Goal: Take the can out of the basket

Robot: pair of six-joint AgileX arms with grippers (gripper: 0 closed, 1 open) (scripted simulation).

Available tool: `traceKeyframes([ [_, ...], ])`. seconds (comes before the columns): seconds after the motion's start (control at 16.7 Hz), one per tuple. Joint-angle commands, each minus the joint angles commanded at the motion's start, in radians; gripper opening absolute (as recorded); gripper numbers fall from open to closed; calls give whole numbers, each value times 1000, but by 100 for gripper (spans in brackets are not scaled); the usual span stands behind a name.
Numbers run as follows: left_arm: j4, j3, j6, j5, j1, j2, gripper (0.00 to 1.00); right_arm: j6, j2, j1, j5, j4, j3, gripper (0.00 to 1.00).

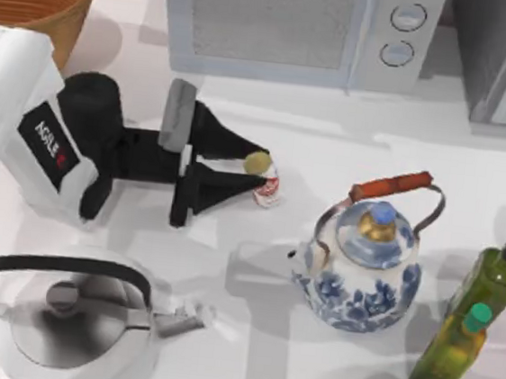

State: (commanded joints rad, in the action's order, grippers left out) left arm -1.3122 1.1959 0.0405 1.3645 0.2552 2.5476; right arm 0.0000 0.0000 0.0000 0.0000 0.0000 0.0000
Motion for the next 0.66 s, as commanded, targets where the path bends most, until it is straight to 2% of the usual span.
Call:
traceKeyframes([
  [0.3,0,0,0,0,0,0,98,0,0,0,0,0,0,100],
  [0.66,0,0,0,0,0,0,100,0,0,0,0,0,0,100],
])
